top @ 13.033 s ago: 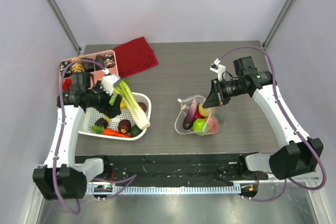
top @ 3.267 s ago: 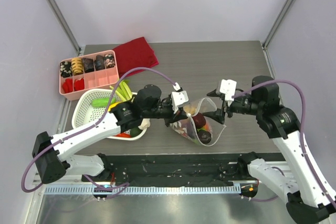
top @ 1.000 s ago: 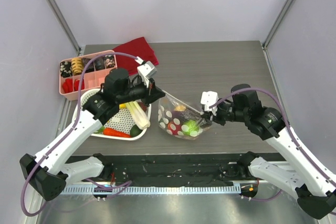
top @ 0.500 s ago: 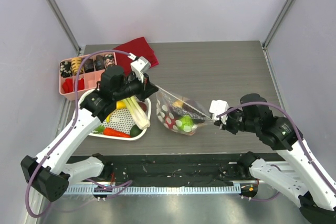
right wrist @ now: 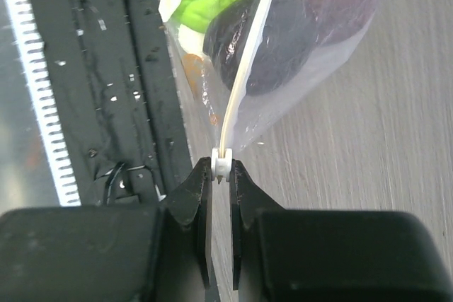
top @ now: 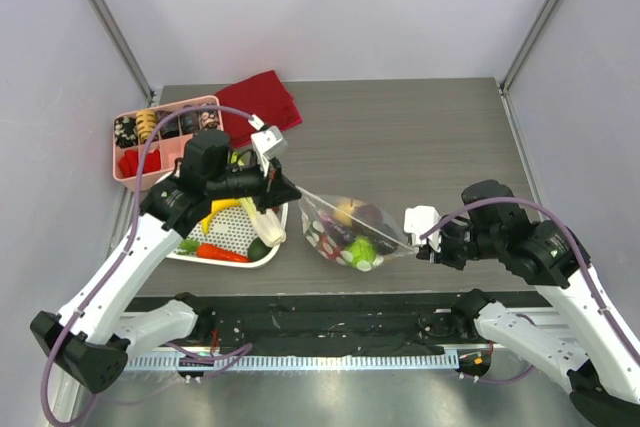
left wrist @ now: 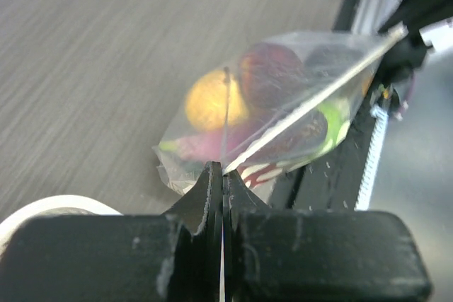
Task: Place the food in the zip-top bag and seal the zipper
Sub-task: Zip the zipper food storage bag at the center of the board, then place the zipper food storage bag at the center of the board.
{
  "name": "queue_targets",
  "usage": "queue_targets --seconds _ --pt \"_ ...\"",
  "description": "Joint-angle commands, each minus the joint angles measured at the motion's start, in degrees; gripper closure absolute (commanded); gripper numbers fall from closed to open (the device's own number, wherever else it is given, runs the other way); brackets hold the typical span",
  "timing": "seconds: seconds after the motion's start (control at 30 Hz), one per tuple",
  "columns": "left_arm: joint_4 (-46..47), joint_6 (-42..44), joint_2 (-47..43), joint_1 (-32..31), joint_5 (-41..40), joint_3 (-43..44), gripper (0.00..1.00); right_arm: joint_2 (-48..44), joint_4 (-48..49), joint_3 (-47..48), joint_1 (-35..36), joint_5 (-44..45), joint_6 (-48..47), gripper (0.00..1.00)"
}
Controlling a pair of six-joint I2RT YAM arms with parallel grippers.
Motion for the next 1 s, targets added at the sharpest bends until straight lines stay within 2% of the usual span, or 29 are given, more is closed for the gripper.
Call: queue_targets --seconds 0.0,0.07,0.2,0.37,0.5,0.63,0.73,0.97 --pt "-8.4 7.5 -3.5 1.0 4.5 3.9 1.0 2.1 -10.6 3.0 -0.3 -5.2 -4.1 0.99" --pt "-12.6 8.9 -2.5 1.0 4.8 6.0 1.0 3.9 -11.2 3.2 -0.2 -5.2 -4.7 0.99" --pt "-14.2 7.5 1.7 0.4 3.2 7.5 1.0 7.6 -8.9 0.6 -0.3 -3.5 -5.0 0.99" --pt "-13.4 8.1 11.8 -1.9 -1.2 9.0 1.0 11.7 -0.1 -6.1 -0.8 1.5 -6.8 0.99" --pt "-9.5 6.4 20.2 -2.0 -4.1 11.2 1.0 15.4 4.5 -7.8 -6.2 0.6 -10.6 0.99" --pt "-3.7 1.8 26.9 -2.0 -5.5 13.6 1.0 21.2 4.9 -6.5 -19.0 -2.2 -15.5 0.99" --pt "0.8 -0.8 31.0 -2.1 -5.6 15.8 1.0 24.7 5.4 -5.2 -25.4 -2.4 -20.3 0.99" --pt "1.1 -3.3 40.2 -2.1 -10.0 22.4 1.0 33.0 16.1 -1.6 -28.3 -1.2 -20.4 0.94"
